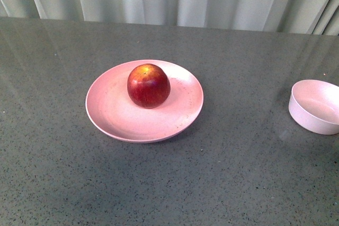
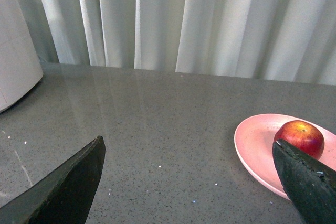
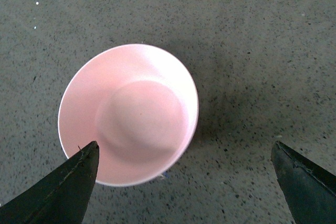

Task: Move apple from plate to bowl

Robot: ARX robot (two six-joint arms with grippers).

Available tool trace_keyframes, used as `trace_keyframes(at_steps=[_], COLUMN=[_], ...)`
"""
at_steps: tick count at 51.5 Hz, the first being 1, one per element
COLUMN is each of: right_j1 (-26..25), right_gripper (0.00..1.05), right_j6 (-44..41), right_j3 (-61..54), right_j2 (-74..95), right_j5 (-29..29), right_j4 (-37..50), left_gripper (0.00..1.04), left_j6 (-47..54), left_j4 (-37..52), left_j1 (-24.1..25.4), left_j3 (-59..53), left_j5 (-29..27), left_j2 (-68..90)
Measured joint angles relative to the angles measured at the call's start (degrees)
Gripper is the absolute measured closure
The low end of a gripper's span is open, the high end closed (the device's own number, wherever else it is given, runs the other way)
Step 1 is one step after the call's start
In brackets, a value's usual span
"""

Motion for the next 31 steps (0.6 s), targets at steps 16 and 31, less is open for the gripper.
trace_keyframes(at_steps=[16, 31], right_j1=[1.70, 2.10], right_gripper=[0.09, 0.09], right_j6=[4.87, 5.99], right_j3=[4.70, 6.60], right_j2=[7.98, 11.41], right_j5=[3.50, 4.09], right_j4=[-1.05, -1.44], left_gripper=[0.09, 0.09], left_j6=[0.00, 0.00], left_j4=[0.00, 0.00], left_j1=[0.00, 0.00], left_j3=[0.00, 0.00], left_j5=[0.00, 0.00], left_j2=[0.00, 0.00])
